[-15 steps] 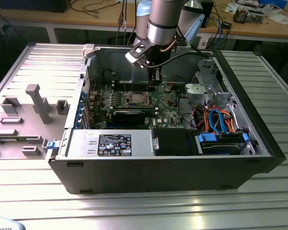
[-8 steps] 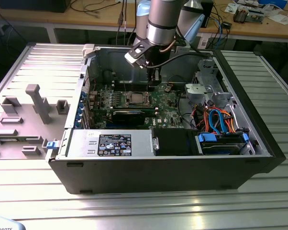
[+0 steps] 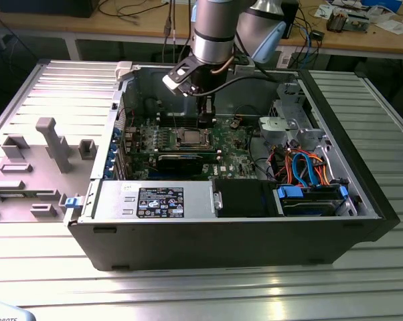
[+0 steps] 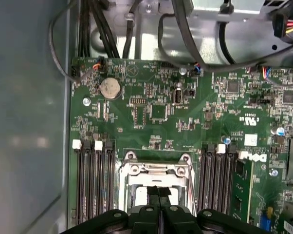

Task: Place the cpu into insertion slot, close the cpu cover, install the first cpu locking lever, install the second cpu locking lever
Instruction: 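Close the cpu cover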

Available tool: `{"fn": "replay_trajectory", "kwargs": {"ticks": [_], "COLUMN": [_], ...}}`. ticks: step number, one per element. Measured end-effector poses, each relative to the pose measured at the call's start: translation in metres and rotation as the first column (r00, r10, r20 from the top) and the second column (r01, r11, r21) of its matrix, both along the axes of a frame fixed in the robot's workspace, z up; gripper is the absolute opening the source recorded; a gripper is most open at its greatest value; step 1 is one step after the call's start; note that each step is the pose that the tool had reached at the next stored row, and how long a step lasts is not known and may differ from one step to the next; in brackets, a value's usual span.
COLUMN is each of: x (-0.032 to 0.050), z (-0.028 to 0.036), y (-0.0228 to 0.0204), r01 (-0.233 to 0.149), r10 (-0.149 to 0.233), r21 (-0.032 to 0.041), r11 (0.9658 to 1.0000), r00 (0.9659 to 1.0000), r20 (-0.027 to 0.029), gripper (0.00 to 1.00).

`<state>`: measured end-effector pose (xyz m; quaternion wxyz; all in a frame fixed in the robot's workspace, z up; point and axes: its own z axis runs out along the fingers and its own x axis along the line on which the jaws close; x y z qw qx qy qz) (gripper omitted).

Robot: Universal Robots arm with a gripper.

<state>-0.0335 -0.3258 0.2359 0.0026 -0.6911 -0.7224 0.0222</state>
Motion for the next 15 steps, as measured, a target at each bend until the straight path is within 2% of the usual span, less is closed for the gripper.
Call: {"fn": "replay_trajectory", "kwargs": {"ticks": [12, 15], "x": [-0.02, -0.0299], "z": [-0.004, -0.0097], "y": [-0.001, -0.001], "r01": [-0.003, -0.004], "r10": [0.003, 0.004], "r21": [0.0004, 0.0006], "r11": [1.0, 1.0], "r00": [0.9999, 0.9999], "r20": [0.0117, 0.0117], "gripper": [0.11, 0.11]}}
